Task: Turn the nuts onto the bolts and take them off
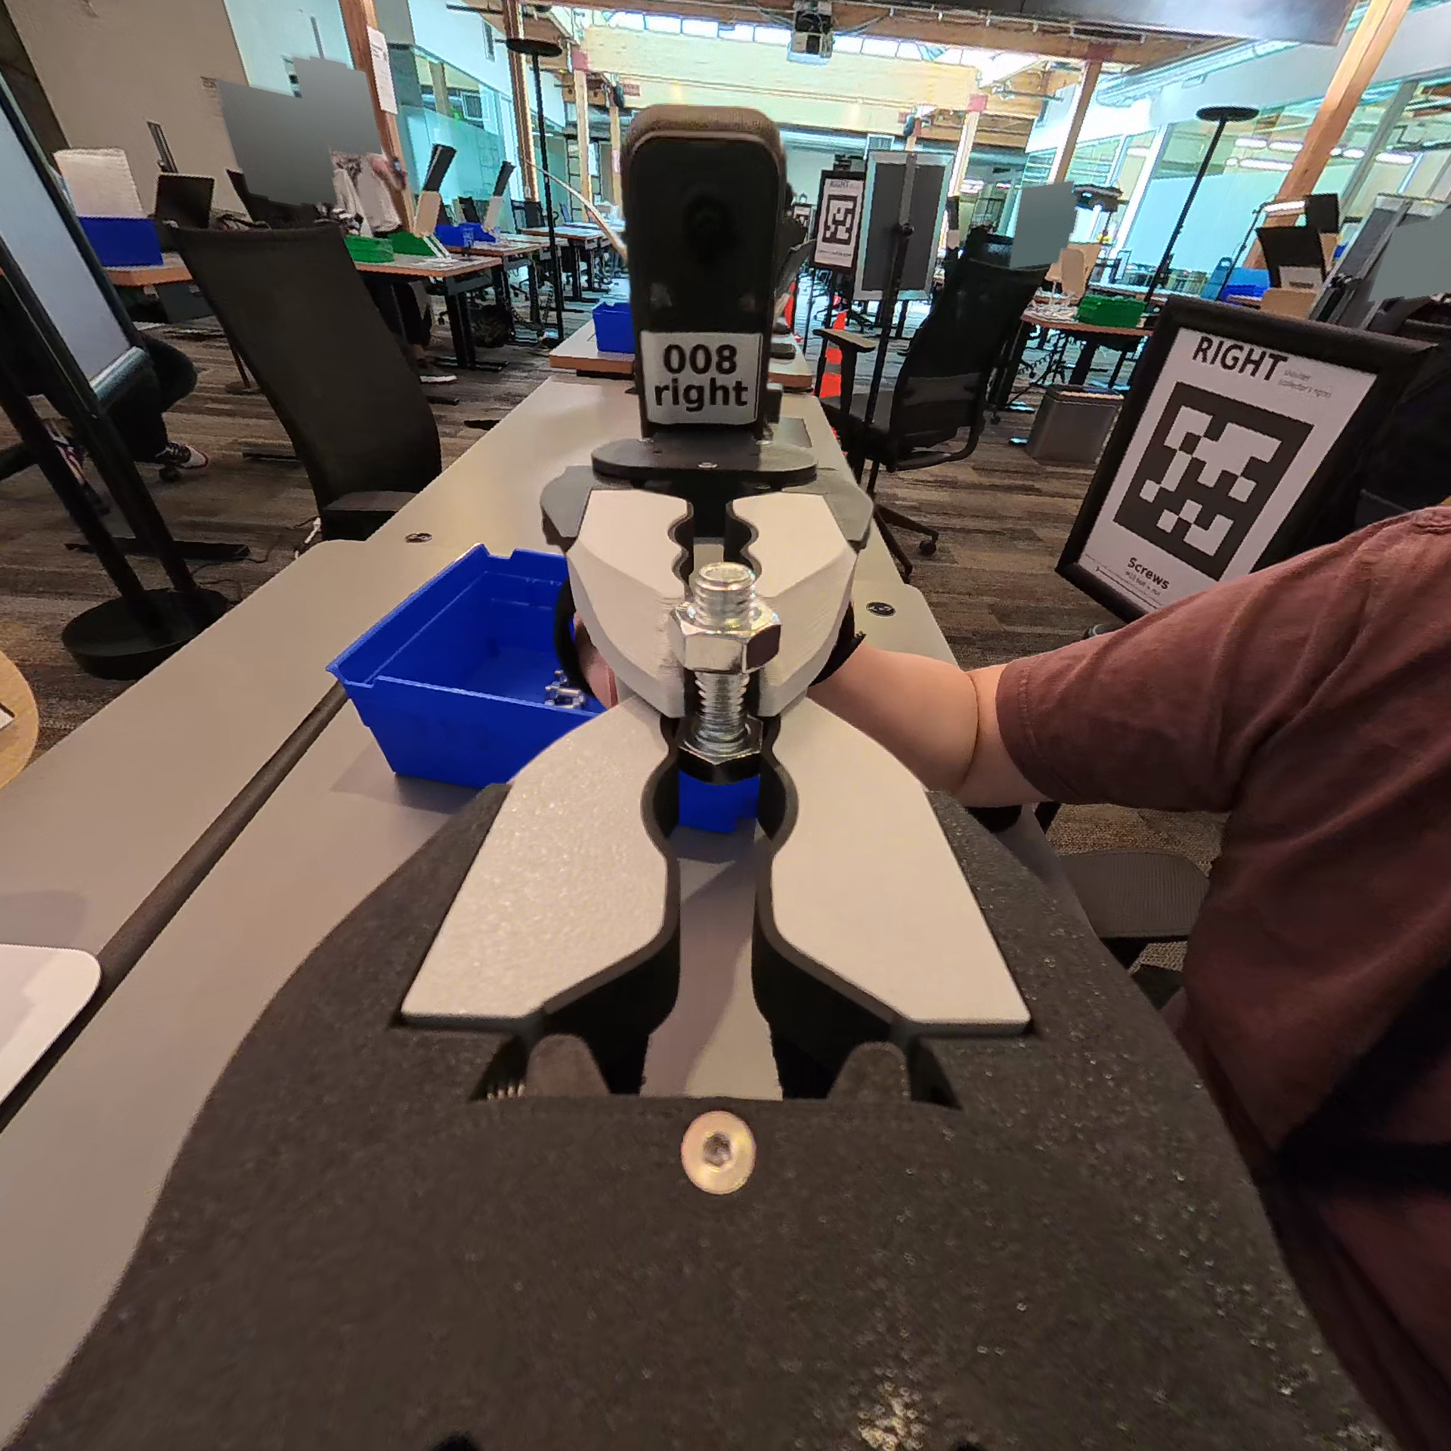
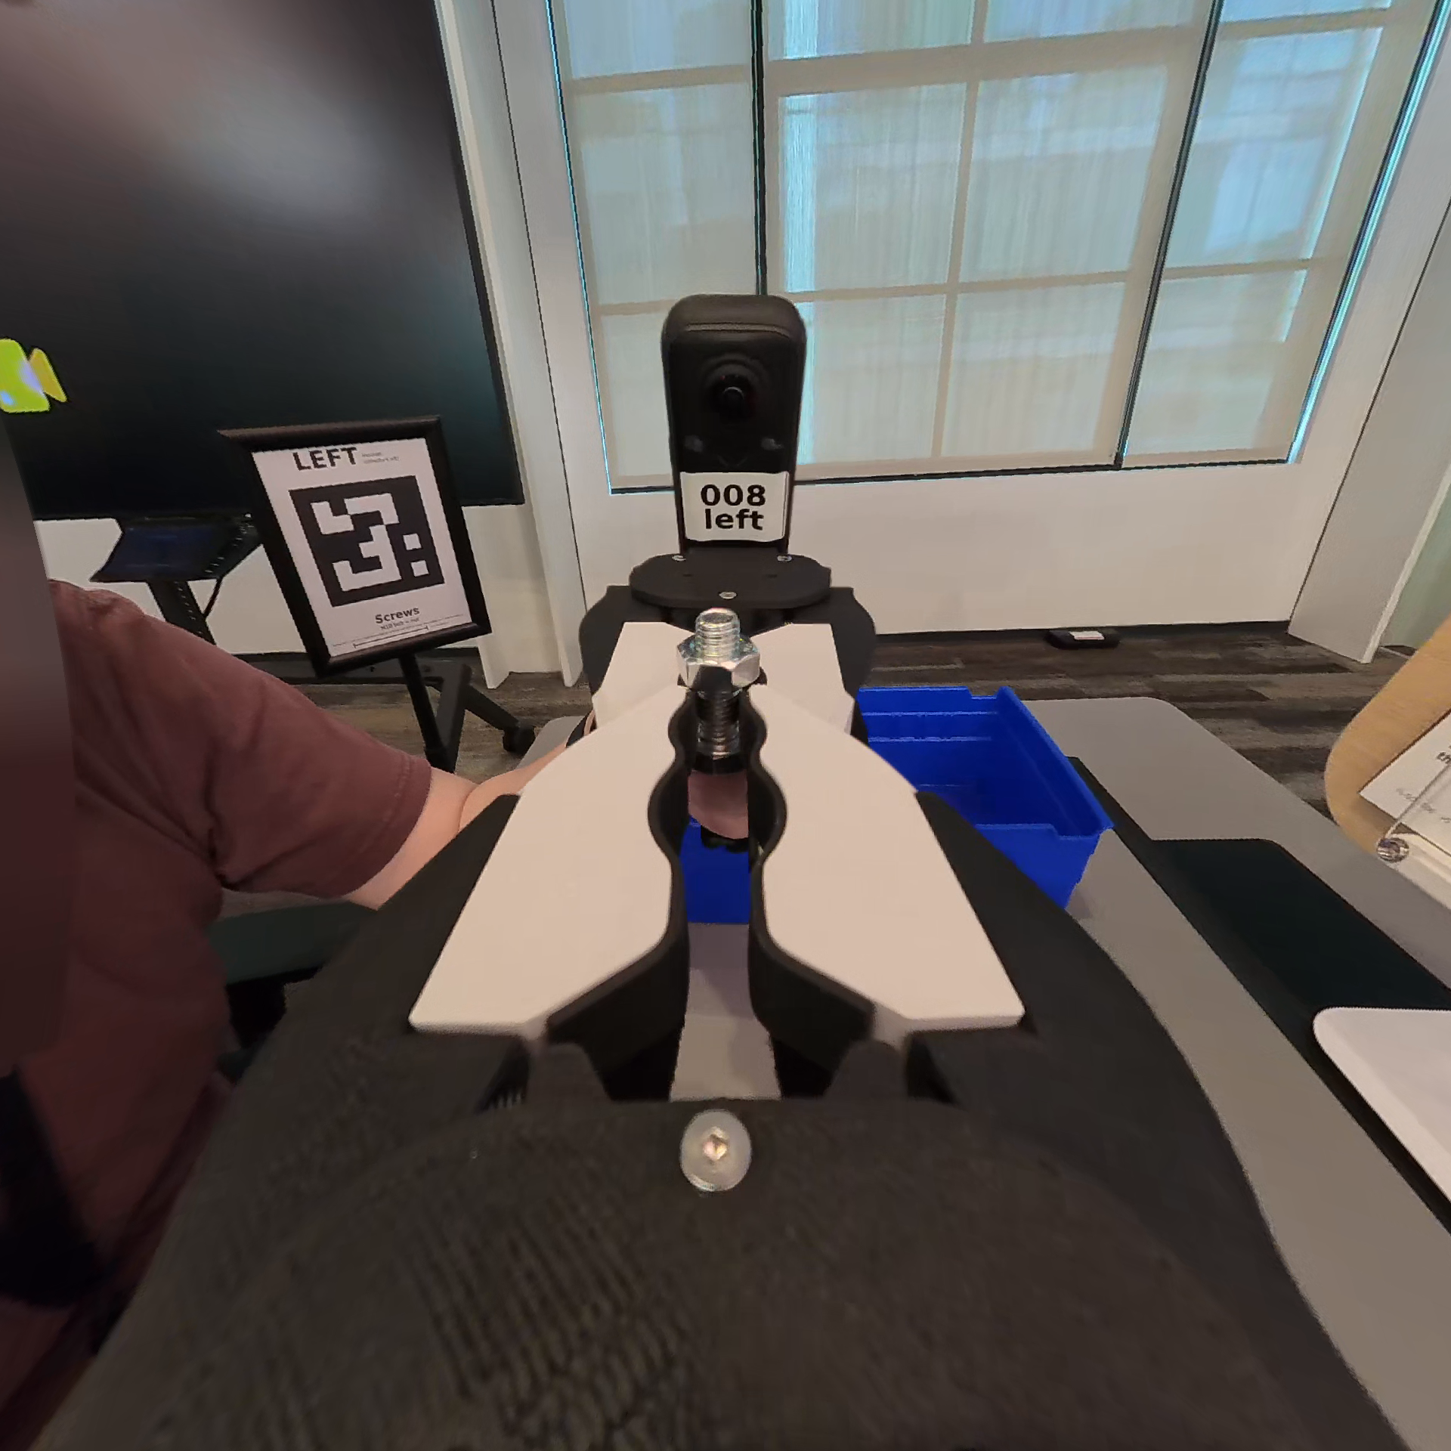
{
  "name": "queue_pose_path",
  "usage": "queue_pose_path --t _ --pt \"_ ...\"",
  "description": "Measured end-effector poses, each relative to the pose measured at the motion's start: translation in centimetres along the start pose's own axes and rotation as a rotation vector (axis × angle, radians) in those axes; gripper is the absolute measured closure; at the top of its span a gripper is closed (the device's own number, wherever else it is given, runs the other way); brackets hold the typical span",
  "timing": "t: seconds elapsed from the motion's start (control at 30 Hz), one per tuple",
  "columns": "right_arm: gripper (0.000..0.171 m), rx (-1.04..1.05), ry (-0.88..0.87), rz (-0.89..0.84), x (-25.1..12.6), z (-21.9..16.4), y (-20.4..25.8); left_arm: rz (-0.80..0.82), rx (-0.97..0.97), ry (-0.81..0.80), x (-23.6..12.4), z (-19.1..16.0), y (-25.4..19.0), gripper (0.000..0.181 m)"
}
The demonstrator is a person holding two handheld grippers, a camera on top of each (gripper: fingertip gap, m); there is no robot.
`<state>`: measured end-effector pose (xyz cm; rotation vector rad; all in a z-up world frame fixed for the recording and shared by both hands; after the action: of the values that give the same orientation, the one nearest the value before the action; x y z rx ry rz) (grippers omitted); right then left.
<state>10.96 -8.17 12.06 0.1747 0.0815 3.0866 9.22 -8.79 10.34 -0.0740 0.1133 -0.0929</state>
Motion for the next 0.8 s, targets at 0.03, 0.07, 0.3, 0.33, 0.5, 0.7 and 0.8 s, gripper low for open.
queue_pose_path --t 0.03,0.07,0.3,0.33,0.5,0.7,0.8 --pt "0.161 0.008 -0.007 0.000 0.0 0.0 -0.1 0.010 0.001 0.000 0.0 0.0 0.1 0.166" --pt "0.161 0.019 -0.015 0.004 -0.1 0.0 -0.2 0.019 0.003 -0.003 0.0 0.1 0.1 0.163" --pt "0.161 0.008 -0.063 -0.041 -1.8 2.0 -0.2 0.104 0.025 -0.007 -0.9 0.8 0.5 0.142" --pt "0.161 0.002 -0.068 -0.052 -2.3 2.7 0.1 0.120 0.033 -0.006 -1.2 1.0 0.6 0.142" --pt "0.161 -0.062 -0.031 -0.223 -5.8 5.4 1.1 0.175 0.053 -0.049 -3.2 2.4 0.2 0.141" --pt "0.161 -0.009 0.112 -0.475 -12.2 5.8 1.1 0.213 0.066 -0.116 -5.1 4.0 -0.7 0.142" --pt "0.161 0.062 0.266 -0.624 -16.4 4.9 0.4 0.188 0.051 -0.125 -5.3 4.3 -1.3 0.142"
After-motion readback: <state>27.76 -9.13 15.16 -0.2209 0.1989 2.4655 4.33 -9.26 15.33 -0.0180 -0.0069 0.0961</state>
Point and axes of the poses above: each gripper's, where its closed fingertips meet, x out along the fingers, z out of its top, y = z × x across the jaws, the point moved 3 cm from there along -x, back along the fingers, and after that the axes turned 4 degrees about -z, right-handed, at the moved point
